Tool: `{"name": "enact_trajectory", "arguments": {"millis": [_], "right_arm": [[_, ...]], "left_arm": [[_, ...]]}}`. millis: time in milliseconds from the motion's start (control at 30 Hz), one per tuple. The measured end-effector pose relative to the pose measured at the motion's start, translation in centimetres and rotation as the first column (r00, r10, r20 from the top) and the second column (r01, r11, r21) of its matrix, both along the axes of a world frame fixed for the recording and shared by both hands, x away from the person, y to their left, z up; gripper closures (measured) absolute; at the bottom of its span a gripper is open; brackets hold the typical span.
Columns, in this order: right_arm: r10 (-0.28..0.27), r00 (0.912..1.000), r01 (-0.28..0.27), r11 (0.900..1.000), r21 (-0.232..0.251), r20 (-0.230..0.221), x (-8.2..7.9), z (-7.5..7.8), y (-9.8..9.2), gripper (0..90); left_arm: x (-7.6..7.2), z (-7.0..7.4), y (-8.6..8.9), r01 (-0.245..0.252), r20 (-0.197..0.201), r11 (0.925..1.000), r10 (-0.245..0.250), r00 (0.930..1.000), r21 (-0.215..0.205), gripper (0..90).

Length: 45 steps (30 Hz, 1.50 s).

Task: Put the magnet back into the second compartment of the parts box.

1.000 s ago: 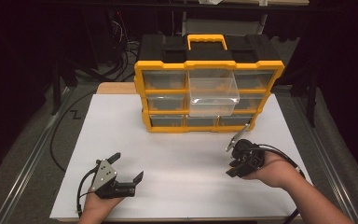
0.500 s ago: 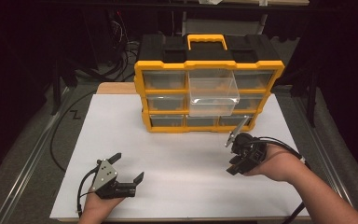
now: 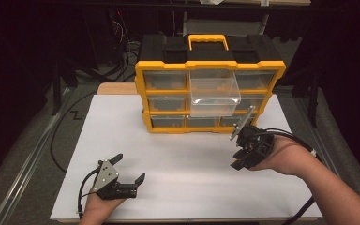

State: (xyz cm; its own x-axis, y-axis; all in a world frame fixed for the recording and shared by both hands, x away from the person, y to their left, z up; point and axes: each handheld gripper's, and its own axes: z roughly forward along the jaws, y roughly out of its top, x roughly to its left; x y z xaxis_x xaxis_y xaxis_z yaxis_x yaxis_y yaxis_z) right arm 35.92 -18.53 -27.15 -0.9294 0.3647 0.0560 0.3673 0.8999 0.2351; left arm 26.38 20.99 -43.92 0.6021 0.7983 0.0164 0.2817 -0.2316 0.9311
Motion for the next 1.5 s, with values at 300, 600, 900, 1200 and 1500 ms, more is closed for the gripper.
{"name": "enact_trajectory", "arguments": {"millis": [300, 600, 900, 1200, 1500], "right_arm": [[0.006, 0.9997, -0.006, 1.000, 0.000, 0.022, -0.1, 1.9, 0.3, 64.4], [0.002, 0.9987, -0.002, 1.000, -0.013, 0.051, 0.0, 4.1, 0.7, 64.4], [0.020, 0.9986, -0.020, 1.000, 0.003, 0.050, 0.2, 6.5, 1.2, 64.4], [0.028, 0.9975, -0.028, 1.000, -0.005, 0.065, 0.3, 8.7, 1.5, 64.4], [0.044, 0.9961, -0.044, 0.999, -0.006, 0.077, 0.4, 10.8, 1.7, 64.3]], "left_arm": [[-0.1, 0.1, 0.1, 0.003, 0.013, 0.9999, -0.003, 0.9999, -0.011, 0.4], [-0.1, 0.1, 0.2, 0.003, 0.015, 0.9998, -0.002, 0.9999, -0.018, 0.4], [-0.1, 0.0, 0.2, 0.009, 0.002, 0.9999, -0.009, 1.0000, -0.014, 0.4], [-0.1, 0.0, 0.2, 0.012, 0.008, 0.9998, -0.012, 0.9999, -0.015, 0.4], [-0.2, 0.0, 0.2, 0.022, 0.010, 0.9997, -0.021, 0.9997, -0.012, 0.5]]}}
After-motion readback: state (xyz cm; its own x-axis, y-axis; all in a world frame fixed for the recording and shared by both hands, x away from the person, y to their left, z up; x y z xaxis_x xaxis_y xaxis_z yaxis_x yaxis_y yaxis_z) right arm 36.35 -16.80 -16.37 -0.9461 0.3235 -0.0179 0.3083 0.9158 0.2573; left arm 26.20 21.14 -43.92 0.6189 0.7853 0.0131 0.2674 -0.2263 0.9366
